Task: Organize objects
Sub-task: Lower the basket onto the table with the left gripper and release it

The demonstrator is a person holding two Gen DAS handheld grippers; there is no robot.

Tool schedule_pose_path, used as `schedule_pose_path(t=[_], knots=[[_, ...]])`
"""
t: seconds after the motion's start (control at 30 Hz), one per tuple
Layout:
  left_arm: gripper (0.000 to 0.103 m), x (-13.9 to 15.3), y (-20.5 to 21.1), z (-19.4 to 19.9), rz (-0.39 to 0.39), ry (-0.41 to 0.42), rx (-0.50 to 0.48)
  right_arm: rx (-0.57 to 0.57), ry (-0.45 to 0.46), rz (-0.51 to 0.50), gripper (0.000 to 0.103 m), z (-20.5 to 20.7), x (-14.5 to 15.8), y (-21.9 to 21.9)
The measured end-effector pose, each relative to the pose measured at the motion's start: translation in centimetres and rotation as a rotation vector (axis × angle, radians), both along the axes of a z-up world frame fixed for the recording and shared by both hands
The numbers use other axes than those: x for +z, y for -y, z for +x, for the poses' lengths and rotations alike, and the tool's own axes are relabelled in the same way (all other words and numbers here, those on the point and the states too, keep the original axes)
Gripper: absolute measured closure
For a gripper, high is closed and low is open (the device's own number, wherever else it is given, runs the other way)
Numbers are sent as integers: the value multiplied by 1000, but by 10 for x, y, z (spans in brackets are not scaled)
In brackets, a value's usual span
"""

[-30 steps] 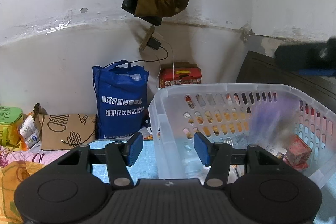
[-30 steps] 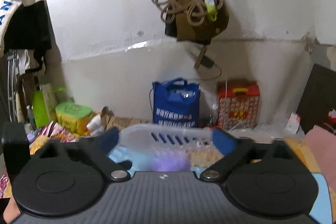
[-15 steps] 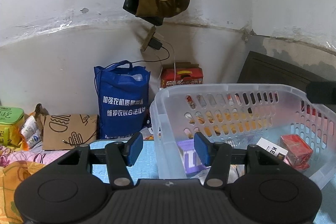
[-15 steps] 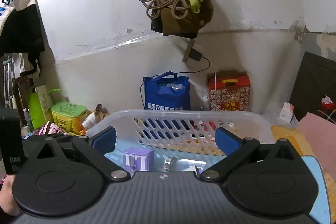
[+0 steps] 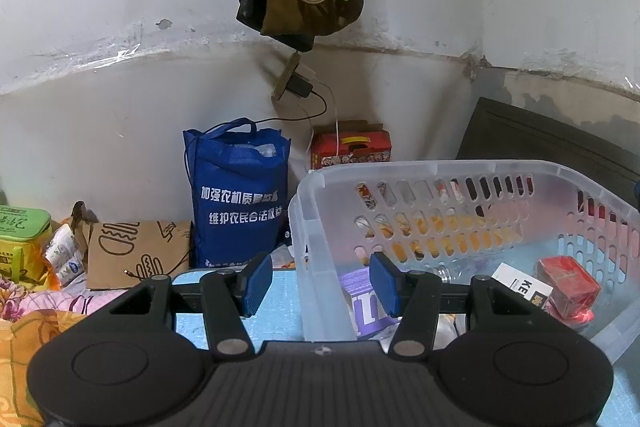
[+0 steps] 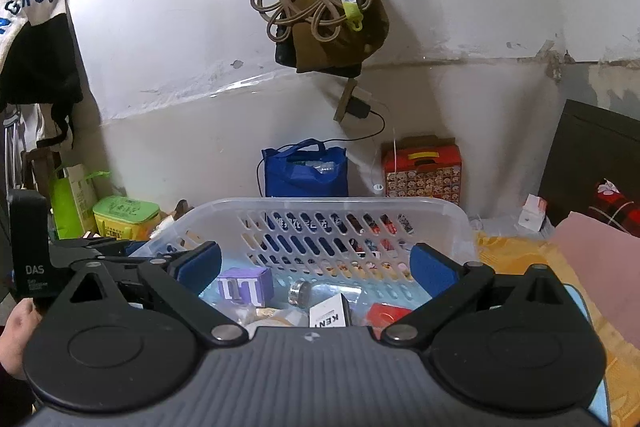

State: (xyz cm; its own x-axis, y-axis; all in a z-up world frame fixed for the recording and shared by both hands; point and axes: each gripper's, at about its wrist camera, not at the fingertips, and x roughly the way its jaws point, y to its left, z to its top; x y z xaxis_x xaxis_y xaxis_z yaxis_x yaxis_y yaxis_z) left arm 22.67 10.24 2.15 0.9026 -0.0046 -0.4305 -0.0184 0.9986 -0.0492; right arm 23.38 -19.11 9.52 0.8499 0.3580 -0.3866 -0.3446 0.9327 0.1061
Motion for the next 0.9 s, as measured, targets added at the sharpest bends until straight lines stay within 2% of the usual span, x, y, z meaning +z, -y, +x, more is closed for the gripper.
schedule_pose_path(t=[0.17,0.37,0.43,0.6,0.7,0.77,0.87,0.9], knots=[[45,0,1,-1,5,5,5,-2,-7,30,0,-3,-5,10],[42,0,3,-9,44,67,25,19,-20,284,0,-9,-8,42],[32,4,2,-17,59,113,31,13,-13,339,0,-13,-9,51],[17,15,-6,-39,28,221,56,4,-4,417,0,-25,-15,72],[9,15,-11,-52,13,251,67,20,1,470,0,-34,-23,83],[1,15,-14,-63,12,258,73,53,-15,567,0,-39,-35,93],[0,16,-22,-85,-28,289,85,100,-63,758,0,-43,-61,112],[0,17,-25,-91,-52,299,82,83,-69,782,0,-45,-66,116]])
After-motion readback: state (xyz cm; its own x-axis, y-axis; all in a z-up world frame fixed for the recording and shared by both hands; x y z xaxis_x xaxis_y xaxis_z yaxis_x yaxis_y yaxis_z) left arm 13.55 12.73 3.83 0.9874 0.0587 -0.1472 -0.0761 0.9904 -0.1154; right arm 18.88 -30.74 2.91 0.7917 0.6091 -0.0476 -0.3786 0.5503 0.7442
